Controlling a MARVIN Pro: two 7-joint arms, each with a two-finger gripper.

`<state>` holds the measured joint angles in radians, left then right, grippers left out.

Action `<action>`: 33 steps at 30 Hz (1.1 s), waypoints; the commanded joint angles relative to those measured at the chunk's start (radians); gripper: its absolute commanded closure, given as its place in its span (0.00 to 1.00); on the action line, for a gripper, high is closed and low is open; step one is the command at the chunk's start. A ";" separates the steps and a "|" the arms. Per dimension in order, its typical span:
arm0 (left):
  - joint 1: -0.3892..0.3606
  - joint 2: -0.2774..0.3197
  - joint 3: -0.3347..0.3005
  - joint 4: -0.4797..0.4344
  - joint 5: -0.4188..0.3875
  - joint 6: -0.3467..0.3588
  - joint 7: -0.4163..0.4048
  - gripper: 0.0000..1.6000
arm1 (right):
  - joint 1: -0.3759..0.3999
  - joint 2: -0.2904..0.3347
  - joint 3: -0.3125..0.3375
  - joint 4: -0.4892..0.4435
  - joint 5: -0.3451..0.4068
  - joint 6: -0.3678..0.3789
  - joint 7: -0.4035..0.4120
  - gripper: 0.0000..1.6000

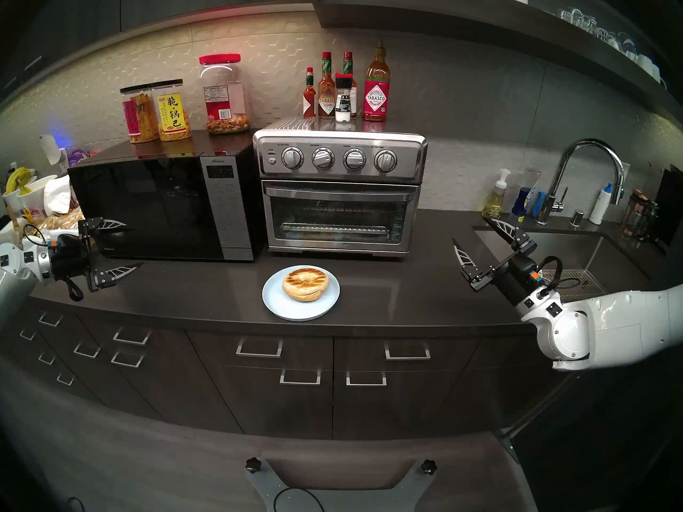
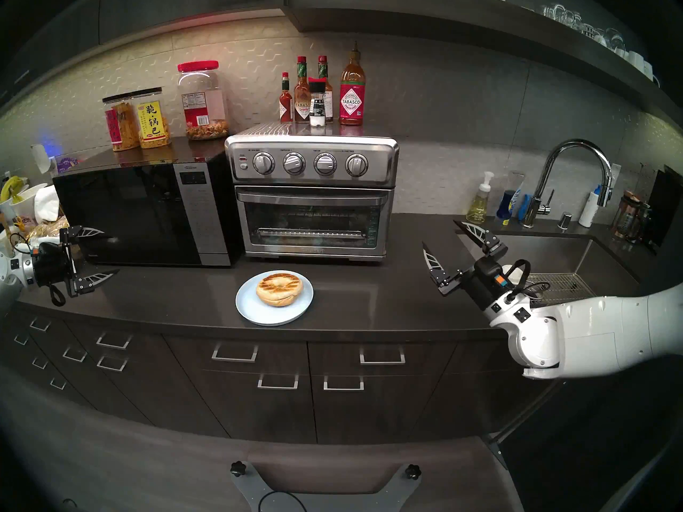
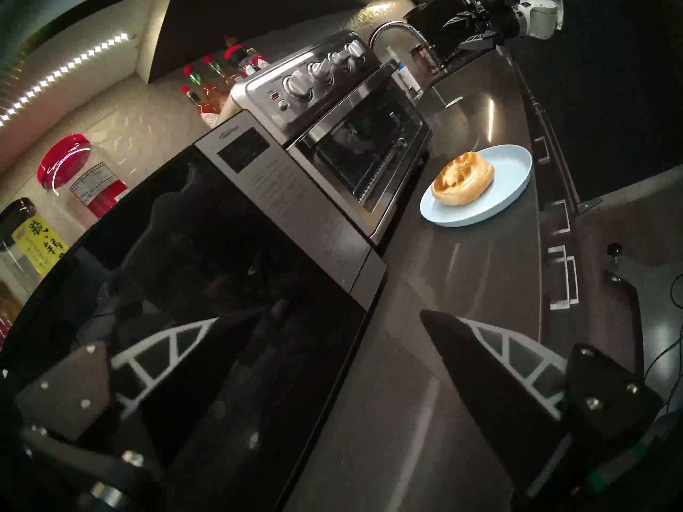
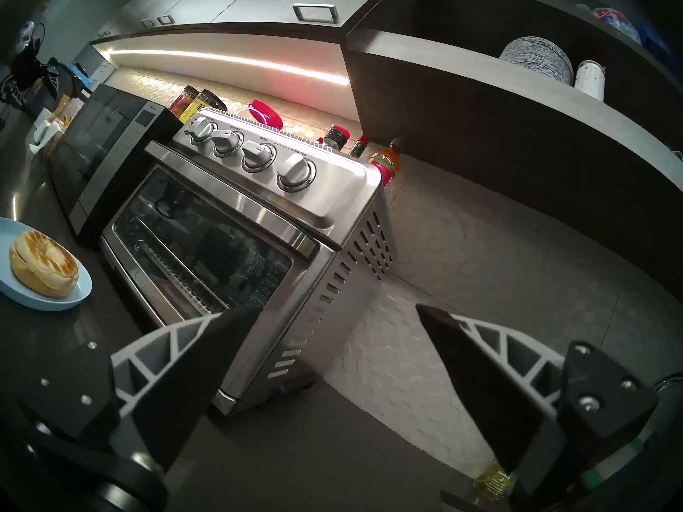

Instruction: Open the oven and place the bagel inside on the rack

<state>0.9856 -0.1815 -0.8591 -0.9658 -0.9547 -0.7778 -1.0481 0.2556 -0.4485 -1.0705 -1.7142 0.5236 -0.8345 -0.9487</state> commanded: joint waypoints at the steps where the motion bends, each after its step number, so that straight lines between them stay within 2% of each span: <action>1: -0.051 -0.027 -0.029 0.024 -0.005 0.005 -0.013 0.00 | 0.008 -0.001 0.007 0.001 0.000 -0.001 -0.001 0.00; 12: -0.111 -0.103 -0.049 0.029 -0.003 0.016 -0.023 0.00 | 0.005 -0.001 0.007 0.002 -0.002 -0.001 -0.002 0.00; 33: -0.212 -0.264 -0.044 0.020 0.005 0.065 -0.072 0.00 | 0.003 -0.002 0.009 0.005 -0.006 -0.001 -0.002 0.00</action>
<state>0.8374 -0.3951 -0.8890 -0.9414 -0.9471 -0.7231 -1.1016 0.2486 -0.4487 -1.0702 -1.7103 0.5175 -0.8345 -0.9487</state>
